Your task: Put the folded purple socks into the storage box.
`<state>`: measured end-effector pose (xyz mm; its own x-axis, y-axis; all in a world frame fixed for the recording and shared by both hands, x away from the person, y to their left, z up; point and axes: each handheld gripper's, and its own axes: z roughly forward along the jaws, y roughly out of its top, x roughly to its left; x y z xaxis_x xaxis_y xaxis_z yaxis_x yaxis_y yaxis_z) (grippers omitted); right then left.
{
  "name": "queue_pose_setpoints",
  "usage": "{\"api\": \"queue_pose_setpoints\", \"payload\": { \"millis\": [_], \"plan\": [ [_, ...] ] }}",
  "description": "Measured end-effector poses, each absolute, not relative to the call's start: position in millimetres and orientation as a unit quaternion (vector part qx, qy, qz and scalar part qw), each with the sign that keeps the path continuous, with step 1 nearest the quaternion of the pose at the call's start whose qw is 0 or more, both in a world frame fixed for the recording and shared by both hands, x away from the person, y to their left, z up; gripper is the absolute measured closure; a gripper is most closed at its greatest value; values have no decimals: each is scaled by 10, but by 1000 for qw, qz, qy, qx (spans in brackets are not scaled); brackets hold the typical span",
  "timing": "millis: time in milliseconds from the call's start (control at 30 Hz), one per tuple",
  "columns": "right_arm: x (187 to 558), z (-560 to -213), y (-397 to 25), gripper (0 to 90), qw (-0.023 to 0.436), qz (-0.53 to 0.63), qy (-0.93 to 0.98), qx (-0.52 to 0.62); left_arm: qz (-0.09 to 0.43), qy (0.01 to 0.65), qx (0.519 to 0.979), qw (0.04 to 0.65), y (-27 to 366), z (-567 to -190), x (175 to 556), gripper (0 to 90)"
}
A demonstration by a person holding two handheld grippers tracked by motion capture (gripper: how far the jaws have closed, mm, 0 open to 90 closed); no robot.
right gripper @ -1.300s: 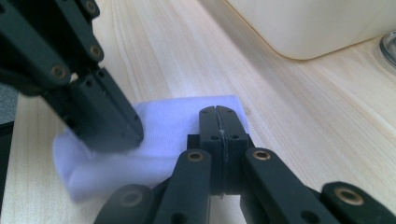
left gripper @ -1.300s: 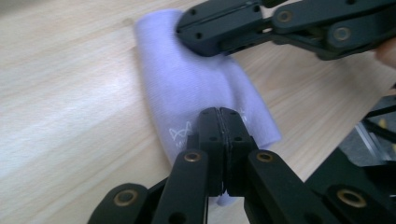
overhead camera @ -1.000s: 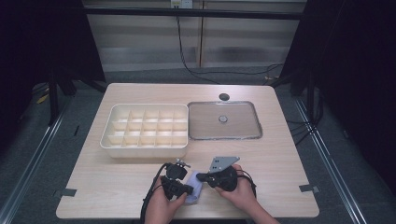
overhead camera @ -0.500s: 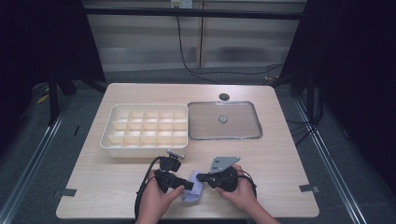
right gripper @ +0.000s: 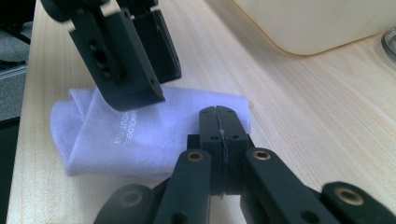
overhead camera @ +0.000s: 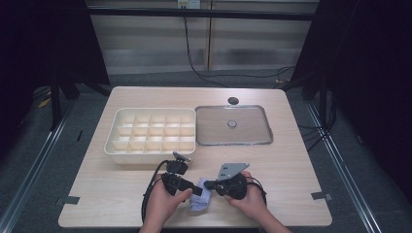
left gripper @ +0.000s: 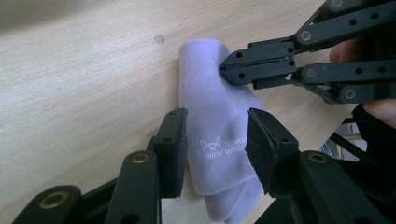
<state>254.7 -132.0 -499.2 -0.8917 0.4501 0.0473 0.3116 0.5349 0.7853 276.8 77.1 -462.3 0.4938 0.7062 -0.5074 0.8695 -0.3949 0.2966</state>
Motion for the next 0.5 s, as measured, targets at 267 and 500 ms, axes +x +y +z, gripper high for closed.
{"api": "queue_pose_setpoints", "payload": {
  "millis": [267,500],
  "plan": [
    [2544,-4993,-1322,900,83,430,873,217,-153,480,822,265,710,-4654,2768,555],
    [2538,-4997,-1319,900,86,431,872,214,-155,479,824,260,691,-4686,2756,551]
  ]
}}
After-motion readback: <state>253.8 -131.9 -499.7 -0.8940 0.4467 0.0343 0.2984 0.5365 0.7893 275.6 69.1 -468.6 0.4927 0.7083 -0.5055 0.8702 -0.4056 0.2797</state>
